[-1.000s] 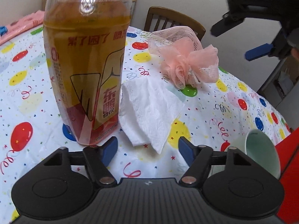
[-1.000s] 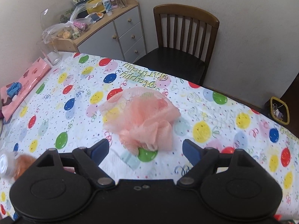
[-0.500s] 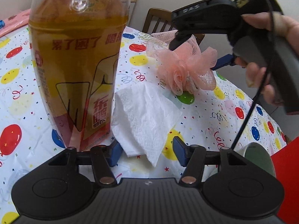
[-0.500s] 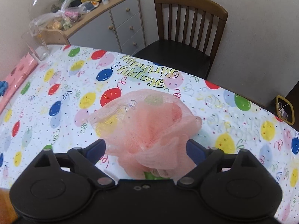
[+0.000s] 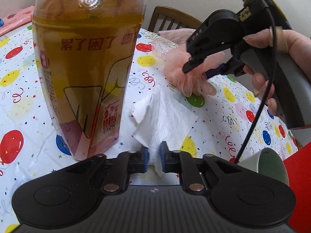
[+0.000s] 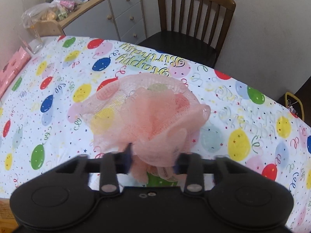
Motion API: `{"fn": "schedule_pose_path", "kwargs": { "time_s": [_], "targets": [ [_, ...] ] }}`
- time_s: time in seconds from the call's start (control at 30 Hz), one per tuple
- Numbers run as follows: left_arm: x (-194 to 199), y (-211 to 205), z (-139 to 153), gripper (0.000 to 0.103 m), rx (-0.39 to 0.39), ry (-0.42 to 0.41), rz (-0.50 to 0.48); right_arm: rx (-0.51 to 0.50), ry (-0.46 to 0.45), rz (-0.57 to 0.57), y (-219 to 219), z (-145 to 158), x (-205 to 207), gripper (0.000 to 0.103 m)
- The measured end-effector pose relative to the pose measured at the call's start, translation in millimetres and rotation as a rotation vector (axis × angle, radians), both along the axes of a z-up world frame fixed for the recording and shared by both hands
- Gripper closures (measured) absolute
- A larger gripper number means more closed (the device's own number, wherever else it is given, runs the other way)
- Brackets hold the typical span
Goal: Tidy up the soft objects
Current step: 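Grasp the pink mesh puff with the right gripper while the left gripper grasps the white tissue, then carry the pink puff and white tissue with both grippers over the red box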
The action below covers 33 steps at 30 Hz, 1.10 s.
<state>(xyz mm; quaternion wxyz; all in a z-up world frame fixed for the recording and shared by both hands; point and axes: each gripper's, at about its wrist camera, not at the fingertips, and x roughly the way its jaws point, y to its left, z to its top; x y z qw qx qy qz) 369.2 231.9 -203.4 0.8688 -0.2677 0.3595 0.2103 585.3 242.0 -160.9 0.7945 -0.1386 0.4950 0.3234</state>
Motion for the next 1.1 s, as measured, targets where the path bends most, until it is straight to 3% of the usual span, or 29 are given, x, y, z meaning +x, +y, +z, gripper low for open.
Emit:
{"fn": "schedule_pose_path", "kwargs": {
  "time_s": [0.13, 0.53, 1.1],
  "targets": [
    [-2.3, -1.2, 2.7, 0.096, 0.014, -0.006, -0.011, 0.026, -0.016, -0.012, -12.7, 8.6, -5.4, 0.085],
    [-10.9, -9.5, 32.7, 0.099, 0.076, -0.064, -0.058, 0.145, -0.052, -0.045, -85.8, 60.8, -37.6, 0.09],
    [-11.3, -38.6, 120.8, 0.1, 0.174, -0.165, -0.17, 0.291, -0.101, -0.173, -271.7, 137.7, -107.6, 0.09]
  ]
}}
